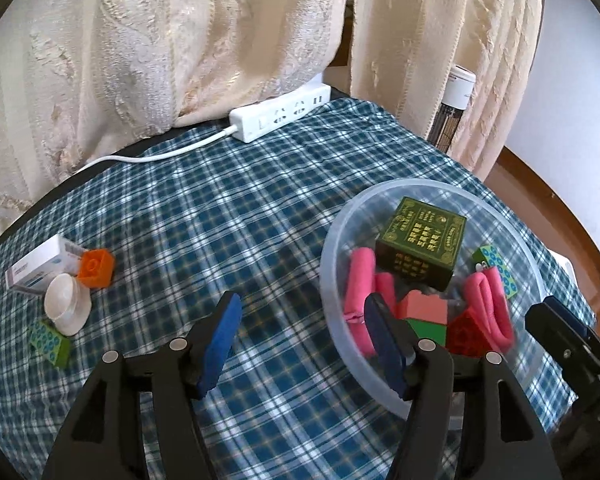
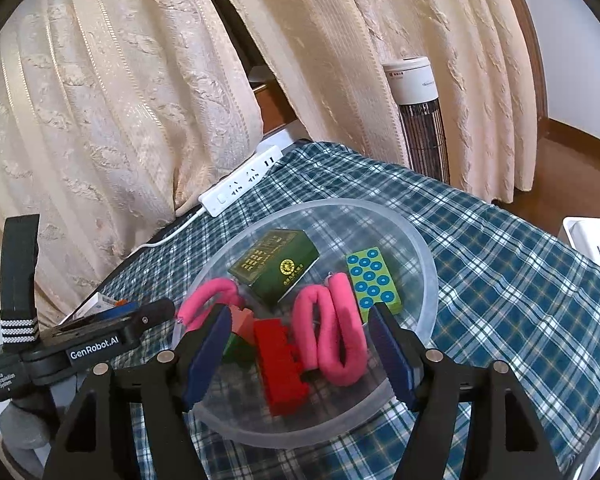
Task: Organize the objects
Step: 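Lower the red brick into the bowl and open the right gripper while the left releases the tube, then move the left gripper to the lime-green blue-dotted brick and grasp it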
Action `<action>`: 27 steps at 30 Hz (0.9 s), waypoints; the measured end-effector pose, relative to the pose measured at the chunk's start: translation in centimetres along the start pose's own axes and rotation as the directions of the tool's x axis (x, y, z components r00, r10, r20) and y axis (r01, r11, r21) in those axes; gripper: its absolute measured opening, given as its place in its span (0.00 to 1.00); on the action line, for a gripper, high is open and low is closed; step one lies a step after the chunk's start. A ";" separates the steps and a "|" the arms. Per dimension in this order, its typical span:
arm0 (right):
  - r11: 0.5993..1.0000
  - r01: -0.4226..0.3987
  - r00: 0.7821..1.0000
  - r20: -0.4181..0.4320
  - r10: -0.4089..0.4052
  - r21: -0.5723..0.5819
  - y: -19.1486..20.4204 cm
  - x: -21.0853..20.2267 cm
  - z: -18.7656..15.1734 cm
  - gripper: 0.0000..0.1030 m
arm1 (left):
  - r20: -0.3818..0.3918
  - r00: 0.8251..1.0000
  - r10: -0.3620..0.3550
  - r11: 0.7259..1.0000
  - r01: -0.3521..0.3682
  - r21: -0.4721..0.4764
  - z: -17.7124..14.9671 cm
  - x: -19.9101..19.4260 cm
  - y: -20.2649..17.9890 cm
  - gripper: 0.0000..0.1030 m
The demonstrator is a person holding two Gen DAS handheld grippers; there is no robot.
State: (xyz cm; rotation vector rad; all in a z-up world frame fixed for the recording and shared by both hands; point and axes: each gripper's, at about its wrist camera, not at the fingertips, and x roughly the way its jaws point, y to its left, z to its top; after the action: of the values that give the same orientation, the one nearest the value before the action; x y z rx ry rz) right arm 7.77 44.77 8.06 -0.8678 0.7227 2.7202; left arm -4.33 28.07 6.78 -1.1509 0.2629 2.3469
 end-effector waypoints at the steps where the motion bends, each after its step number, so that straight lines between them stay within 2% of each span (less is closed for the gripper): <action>1: 1.000 -0.001 1.000 0.000 0.001 -0.003 0.2 -0.1 0.0 0.72 | 0.002 1.000 0.003 1.000 -0.003 -0.004 -0.1 -0.1 0.2 0.64; 17: 0.995 -0.027 1.000 0.001 0.028 -0.094 4.7 -0.6 -0.7 0.73 | 0.022 0.997 0.069 0.990 -0.066 -0.122 -2.2 -2.4 7.0 0.67; 27: 0.990 -0.049 0.999 -0.018 0.047 -0.134 7.3 -0.5 -1.4 0.73 | 0.012 0.989 0.144 0.969 -0.139 -0.202 -4.1 -3.1 12.9 0.67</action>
State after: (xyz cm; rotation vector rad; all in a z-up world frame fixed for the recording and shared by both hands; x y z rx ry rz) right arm 6.48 37.79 10.24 -0.9107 0.5758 2.8354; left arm -6.65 14.42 6.06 -1.2297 0.1024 2.5600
